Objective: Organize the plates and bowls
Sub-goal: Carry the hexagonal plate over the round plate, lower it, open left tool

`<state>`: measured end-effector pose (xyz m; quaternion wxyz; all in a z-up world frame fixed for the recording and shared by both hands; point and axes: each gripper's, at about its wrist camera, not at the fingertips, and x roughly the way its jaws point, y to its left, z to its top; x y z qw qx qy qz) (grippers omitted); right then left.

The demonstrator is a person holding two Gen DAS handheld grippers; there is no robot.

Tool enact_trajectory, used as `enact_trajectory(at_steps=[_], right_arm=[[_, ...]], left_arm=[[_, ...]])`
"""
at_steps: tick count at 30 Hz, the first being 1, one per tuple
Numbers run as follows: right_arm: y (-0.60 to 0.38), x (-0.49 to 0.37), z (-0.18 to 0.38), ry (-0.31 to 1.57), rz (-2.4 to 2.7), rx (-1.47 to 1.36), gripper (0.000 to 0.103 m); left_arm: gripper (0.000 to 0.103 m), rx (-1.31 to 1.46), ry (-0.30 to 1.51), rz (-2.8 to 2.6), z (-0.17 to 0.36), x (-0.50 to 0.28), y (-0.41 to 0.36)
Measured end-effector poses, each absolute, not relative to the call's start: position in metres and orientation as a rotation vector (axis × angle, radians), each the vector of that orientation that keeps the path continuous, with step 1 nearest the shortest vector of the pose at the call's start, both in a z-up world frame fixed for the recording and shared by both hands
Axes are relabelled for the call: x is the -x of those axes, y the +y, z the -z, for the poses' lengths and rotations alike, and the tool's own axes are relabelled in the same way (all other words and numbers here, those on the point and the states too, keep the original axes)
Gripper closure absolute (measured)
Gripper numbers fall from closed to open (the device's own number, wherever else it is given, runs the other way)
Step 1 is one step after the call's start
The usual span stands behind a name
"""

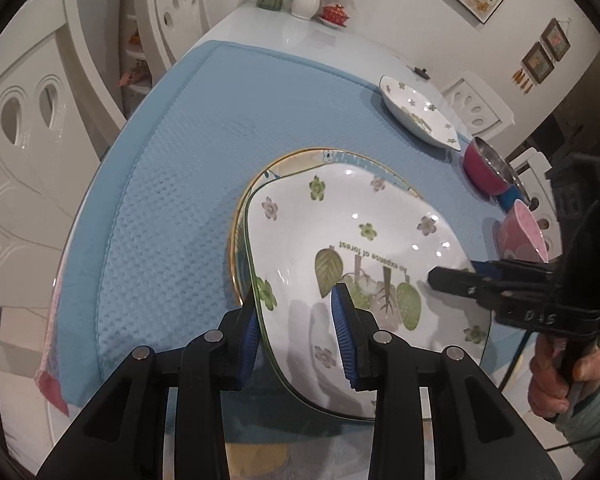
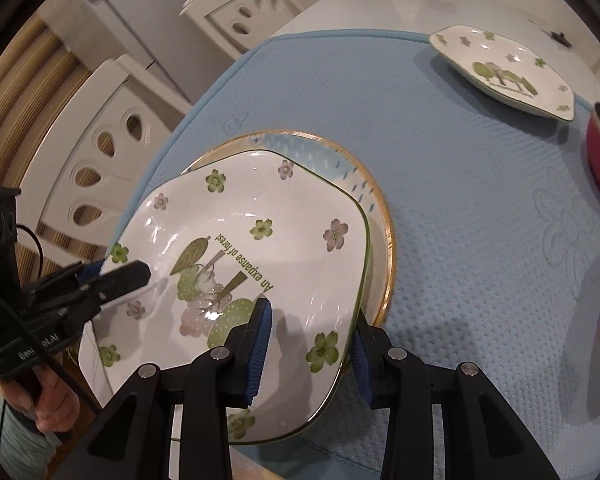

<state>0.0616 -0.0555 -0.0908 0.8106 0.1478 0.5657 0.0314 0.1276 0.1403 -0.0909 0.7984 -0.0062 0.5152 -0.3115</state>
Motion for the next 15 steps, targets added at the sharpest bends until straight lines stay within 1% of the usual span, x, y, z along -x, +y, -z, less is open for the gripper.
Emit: enact_trajectory(at_steps=[6, 15], right_arm=[[-0.071, -0.068, 0.083, 1.216, -0.033, -0.412, 0.066], [-0.069, -0.058, 0.064, 1.173, -0.023, -0.396, 0.066]], left_arm=[[0.071, 0.047, 1.152, 0.664, 0.094, -0.138, 0.143], [0.071, 0.050, 1.129, 0.625, 0.078, -0.145, 0.159]])
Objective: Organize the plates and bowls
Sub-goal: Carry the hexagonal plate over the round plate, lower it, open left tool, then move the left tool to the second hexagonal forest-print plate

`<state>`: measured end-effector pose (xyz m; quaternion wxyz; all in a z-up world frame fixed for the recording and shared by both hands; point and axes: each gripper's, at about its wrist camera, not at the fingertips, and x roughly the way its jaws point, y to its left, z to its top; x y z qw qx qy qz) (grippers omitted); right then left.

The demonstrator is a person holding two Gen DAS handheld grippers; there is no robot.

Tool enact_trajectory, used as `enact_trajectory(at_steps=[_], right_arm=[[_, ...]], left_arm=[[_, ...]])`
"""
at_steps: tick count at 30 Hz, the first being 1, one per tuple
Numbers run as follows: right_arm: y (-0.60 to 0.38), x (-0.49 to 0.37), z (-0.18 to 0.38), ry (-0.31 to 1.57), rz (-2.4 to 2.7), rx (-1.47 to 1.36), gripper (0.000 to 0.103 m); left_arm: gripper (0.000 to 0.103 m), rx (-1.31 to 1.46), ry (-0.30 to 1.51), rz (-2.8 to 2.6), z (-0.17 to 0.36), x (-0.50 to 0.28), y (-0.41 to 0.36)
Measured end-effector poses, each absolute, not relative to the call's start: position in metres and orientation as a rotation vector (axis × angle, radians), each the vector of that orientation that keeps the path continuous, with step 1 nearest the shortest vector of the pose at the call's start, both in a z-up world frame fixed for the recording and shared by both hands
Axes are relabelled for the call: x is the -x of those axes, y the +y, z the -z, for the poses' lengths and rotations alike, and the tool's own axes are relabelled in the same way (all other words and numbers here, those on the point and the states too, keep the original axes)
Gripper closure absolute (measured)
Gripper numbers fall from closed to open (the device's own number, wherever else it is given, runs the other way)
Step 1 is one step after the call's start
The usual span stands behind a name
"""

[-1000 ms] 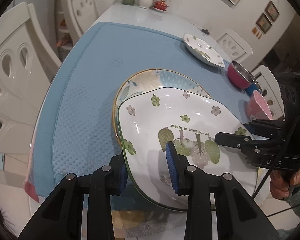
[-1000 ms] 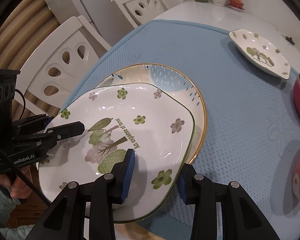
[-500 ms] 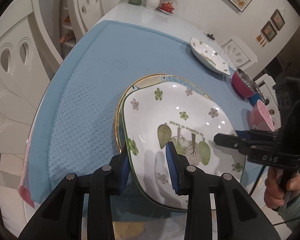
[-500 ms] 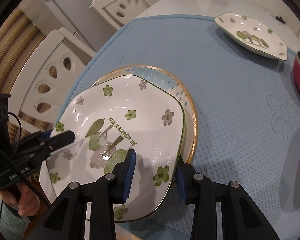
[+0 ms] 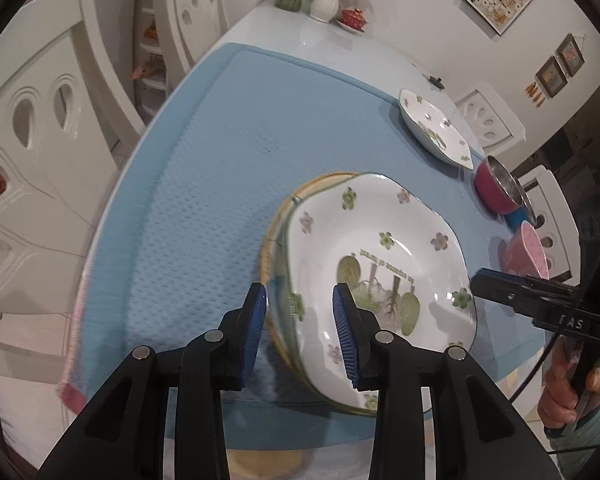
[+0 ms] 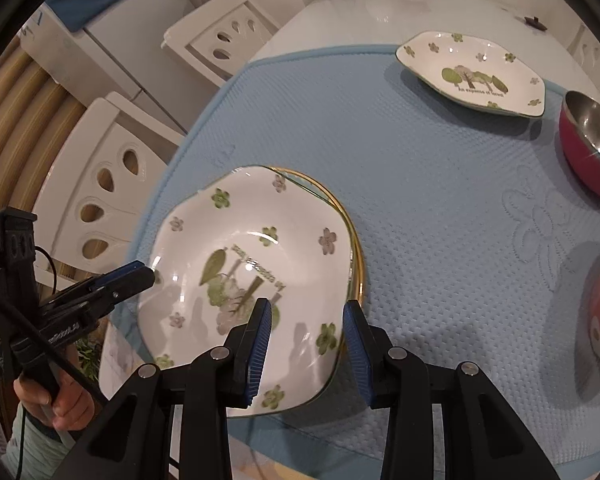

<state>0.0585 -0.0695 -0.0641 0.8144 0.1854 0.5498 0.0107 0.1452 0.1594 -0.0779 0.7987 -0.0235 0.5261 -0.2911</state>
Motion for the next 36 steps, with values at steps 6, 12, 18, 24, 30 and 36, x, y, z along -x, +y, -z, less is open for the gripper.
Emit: enact_trajectory(at_steps=[6, 12, 18, 24, 30, 36], right_arm=[[-0.066, -0.035, 0.062, 1.193, 0.003, -0.427, 0.066], [-0.039, -0.026, 0.073, 1.268, 0.048, -0.390, 0.066], [-0.025, -0.036, 0.077, 1.302, 0.077, -0.361, 0.065], [-0.028, -0.042, 0.075, 1.305, 0.074, -0.381, 0.065], [-0.064, -0.040, 0.039, 1.201, 0.123, -0.436, 0.065], [-0.118, -0.053, -0.028, 0.927, 0.245, -0.531, 0.061]], left_arm=[[0.071, 0.082, 1.180, 0.658, 0.084, -0.138, 0.167], [0.070, 0.076, 1.201, 0.665, 0.089, -0.131, 0.159], [0.068, 0.081, 1.201, 0.685, 0.086, -0.142, 0.157], [0.068, 0.017, 1.198, 0.700, 0.084, -0.151, 0.152], [0.068, -0.060, 1.101, 0.700, 0.048, -0.175, 0.153], [0.067, -0.116, 0.880, 0.803, -0.031, -0.214, 0.109]])
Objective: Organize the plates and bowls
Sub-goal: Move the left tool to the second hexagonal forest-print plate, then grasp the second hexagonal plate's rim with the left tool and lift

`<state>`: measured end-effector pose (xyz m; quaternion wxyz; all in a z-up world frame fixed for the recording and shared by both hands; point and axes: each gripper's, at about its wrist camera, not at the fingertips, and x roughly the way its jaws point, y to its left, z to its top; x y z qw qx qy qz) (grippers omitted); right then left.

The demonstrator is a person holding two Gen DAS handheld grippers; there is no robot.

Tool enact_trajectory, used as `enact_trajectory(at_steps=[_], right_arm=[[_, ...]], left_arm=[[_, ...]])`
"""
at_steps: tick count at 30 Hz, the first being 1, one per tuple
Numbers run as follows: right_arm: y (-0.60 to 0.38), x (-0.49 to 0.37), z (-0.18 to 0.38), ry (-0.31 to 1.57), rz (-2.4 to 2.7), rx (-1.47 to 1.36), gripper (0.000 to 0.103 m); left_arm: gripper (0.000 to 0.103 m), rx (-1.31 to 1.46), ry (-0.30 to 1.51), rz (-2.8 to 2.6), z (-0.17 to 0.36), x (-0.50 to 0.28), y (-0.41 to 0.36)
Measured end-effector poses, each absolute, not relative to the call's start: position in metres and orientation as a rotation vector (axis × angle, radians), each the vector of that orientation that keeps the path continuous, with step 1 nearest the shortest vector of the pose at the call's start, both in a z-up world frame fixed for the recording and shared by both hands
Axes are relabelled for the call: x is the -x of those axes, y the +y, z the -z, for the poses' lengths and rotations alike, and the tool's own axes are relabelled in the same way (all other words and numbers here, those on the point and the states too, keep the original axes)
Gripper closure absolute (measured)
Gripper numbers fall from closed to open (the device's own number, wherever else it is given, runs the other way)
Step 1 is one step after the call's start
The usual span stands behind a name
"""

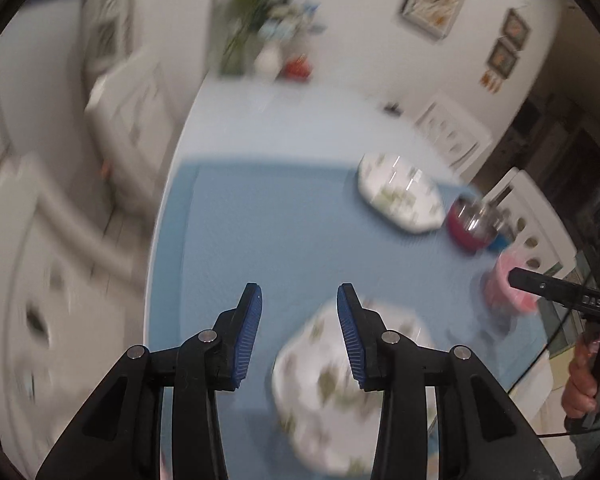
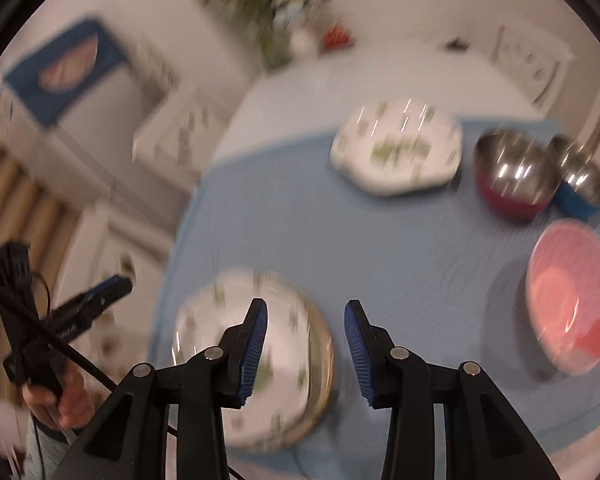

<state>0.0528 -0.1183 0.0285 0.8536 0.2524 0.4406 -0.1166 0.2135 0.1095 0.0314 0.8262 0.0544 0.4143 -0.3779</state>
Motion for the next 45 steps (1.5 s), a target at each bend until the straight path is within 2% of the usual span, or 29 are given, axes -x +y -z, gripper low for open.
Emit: enact_trajectory(at_steps=[5, 9, 15, 22, 32, 38, 41, 43, 45], right_arm=[[-0.152, -0.075, -0.052, 0.838, 0.368, -0.536, 0.052], [-0.176, -0.088, -0.034, 0.865, 0.456, -0.591, 0.052], [-0.217, -0.110, 0.028, 0.969, 0.531, -0.690, 0.052], [-0.261, -0.129, 0.077, 0.994, 0.600, -0.821, 0.052], [-0.286, -0.153, 0.105, 0.966, 0.642, -0.857, 0.052], [-0.294, -0.162, 0.104, 0.909, 0.669, -0.836, 0.052], [-0.298, -0.166, 0.107, 0.898, 0.666, -0.844, 0.055], [-0.300, -0.170, 0.108, 0.890, 0.665, -0.831, 0.061], [-0.299, -0.172, 0.108, 0.896, 0.667, -0.798, 0.063]], left_arm=[[0.061, -0.127, 0.811, 0.923, -0.063, -0.242, 0.045], [0.048, -0.135, 0.855, 0.970, -0.051, -0.261, -0.011], [0.048, -0.145, 1.000, 0.994, -0.004, -0.296, -0.083], [0.048, -0.180, 1.154, 1.041, 0.055, -0.335, -0.147], [0.053, -0.225, 1.218, 1.092, 0.106, -0.366, -0.207], [0.053, -0.223, 1.200, 1.137, 0.114, -0.374, -0.218], [0.053, -0.206, 1.205, 1.160, 0.117, -0.380, -0.224], [0.068, -0.204, 1.203, 1.187, 0.119, -0.379, -0.227], [0.074, -0.247, 1.156, 1.187, 0.116, -0.374, -0.228]])
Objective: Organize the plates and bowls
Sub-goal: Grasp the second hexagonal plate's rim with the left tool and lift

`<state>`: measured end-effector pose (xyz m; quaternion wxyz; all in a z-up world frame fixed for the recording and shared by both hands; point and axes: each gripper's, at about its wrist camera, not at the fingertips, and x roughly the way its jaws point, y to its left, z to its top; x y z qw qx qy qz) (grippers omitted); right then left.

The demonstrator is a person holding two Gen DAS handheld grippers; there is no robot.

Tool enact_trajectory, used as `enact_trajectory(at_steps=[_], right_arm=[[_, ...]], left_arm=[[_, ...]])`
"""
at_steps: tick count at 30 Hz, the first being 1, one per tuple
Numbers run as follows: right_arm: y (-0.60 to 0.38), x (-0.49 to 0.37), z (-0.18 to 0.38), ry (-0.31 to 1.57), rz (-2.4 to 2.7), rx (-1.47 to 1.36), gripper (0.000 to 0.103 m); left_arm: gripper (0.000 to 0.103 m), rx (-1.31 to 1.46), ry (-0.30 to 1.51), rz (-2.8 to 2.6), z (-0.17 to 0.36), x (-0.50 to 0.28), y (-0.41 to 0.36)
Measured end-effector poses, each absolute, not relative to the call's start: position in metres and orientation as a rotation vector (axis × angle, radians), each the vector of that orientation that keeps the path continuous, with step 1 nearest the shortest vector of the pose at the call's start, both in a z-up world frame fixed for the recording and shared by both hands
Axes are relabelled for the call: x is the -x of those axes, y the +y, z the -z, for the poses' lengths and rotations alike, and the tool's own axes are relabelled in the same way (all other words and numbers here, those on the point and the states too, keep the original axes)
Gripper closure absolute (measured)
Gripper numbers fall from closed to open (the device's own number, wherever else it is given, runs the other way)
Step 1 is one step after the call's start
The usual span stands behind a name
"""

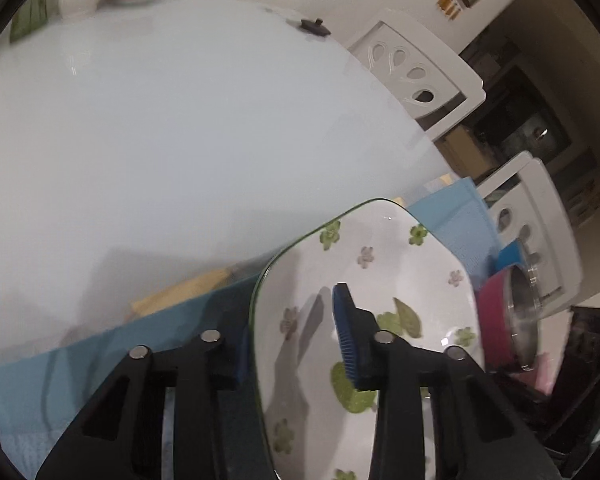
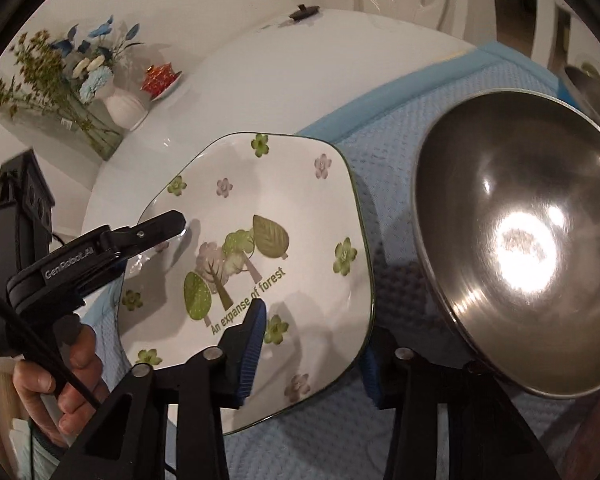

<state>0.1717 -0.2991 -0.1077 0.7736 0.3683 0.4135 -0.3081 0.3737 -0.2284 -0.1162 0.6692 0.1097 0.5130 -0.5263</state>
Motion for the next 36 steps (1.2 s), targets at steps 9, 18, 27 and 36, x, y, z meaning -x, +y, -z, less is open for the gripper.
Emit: enact_trajectory(at_steps=[9, 18, 27, 36], right_arm=[[-0.285, -0.172, 0.100, 0.944, 0.538, -0.692, 0.065], [-0.234, -0.180, 0.100, 1.028, 0.353, -0.618, 0.066], [-0.250, -0.180, 0.104, 1.079, 0.331, -0.580, 0.066], [-0.267, -0.189, 0.108, 1.046, 0.337, -0.582, 0.065]], left_arm=[[0.079, -0.268, 1.089, 1.147, 0.094, -0.362, -0.179], [0.079, -0.172, 1.202, 1.030, 0.111, -0.352, -0.099], [0.079, -0.157, 1.195, 1.023, 0.119, -0.346, -0.097], [0.079, -0.155, 1.195, 1.030, 0.120, -0.348, -0.100]])
